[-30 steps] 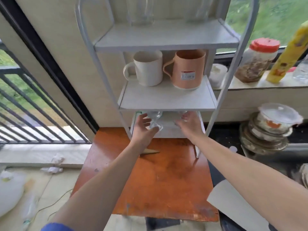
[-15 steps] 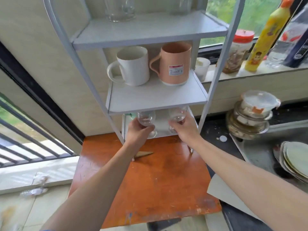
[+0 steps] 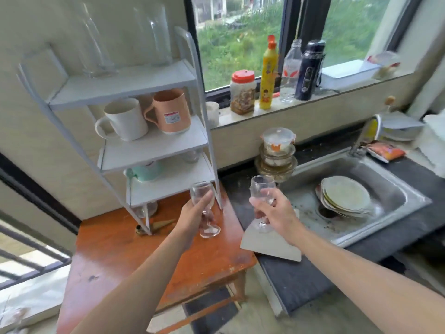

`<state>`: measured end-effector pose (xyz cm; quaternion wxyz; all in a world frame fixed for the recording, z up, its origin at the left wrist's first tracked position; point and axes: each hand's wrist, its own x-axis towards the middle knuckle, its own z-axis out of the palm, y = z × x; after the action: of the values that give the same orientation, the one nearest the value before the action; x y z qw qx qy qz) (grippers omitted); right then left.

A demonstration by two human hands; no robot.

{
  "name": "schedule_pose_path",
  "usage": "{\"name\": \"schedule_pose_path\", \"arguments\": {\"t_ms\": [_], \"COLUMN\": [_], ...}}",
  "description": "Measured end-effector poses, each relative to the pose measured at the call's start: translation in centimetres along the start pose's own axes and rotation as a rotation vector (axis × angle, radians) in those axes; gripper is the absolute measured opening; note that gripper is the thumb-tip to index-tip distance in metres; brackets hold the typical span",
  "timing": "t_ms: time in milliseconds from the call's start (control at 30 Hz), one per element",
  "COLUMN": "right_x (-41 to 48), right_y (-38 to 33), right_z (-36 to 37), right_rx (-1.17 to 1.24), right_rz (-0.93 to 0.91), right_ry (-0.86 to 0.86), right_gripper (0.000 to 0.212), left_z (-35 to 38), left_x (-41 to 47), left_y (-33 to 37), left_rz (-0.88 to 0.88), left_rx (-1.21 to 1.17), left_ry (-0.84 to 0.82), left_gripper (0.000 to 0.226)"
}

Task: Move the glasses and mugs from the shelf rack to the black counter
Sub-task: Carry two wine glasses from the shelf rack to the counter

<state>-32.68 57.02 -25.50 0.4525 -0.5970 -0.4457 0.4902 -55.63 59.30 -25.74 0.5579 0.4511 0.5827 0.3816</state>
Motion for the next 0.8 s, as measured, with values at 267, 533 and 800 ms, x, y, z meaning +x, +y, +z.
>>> {"name": "schedule_pose_path", "arguments": {"t_ms": [267,533,800], "right_x": [-15.4,-27.1,-32.7], "right_y": [5.2,7.6,12.1], "right_z": [-22.2,-39.5,-55.3], "right_rx": [0.121,0.140,0.159], "right_rz": [0.103,0.150,0.192], "right_ry": [0.377,0.753,1.048], "right_gripper": [0.037,0.039,0.053], "left_z": [23.6,44.4,65.0], "left_x": [-8.8,-16.2,-18.2], "left_y": [-1.2,1.2,1.7], "left_rz": [-0.072,-0.035,0.010], "left_rx": [-0.019,0.091,0.231], "left_ry": [-0.433,-0.822,-1.135], "left_gripper": [0.063,0.054,0.061]}}
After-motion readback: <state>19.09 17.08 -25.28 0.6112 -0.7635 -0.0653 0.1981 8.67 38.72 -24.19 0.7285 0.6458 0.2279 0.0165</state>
